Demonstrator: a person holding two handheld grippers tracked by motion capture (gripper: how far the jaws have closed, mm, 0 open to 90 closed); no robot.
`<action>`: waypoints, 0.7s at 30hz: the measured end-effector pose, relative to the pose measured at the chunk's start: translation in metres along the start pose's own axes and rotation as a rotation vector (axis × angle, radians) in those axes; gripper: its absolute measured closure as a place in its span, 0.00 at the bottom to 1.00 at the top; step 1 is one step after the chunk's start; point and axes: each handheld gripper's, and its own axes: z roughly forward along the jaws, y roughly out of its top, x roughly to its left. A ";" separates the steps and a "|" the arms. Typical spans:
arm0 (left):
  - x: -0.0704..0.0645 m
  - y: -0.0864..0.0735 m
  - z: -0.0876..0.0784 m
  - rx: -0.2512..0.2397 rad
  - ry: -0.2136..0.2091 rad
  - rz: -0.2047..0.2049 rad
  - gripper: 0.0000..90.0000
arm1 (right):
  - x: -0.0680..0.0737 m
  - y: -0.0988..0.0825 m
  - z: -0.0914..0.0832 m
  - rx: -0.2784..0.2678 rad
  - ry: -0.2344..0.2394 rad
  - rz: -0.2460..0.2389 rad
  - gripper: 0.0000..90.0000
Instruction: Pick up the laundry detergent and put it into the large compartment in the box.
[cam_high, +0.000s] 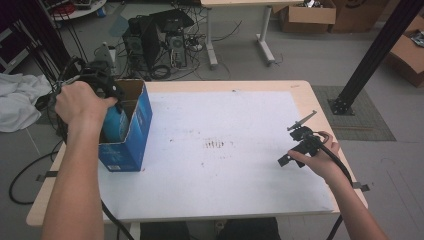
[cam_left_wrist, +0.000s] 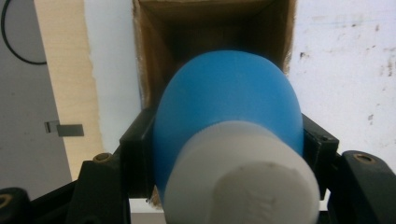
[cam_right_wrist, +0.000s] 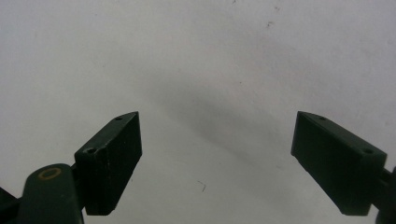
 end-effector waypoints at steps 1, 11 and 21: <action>0.000 0.000 0.004 0.002 0.000 -0.001 0.42 | 0.000 0.000 0.000 0.001 0.001 0.001 0.18; -0.003 0.001 0.034 0.035 0.008 0.002 0.42 | 0.002 0.001 0.003 0.006 0.000 -0.015 0.18; -0.001 0.000 0.049 0.049 0.001 0.005 0.42 | 0.003 0.000 0.004 0.010 0.000 -0.017 0.18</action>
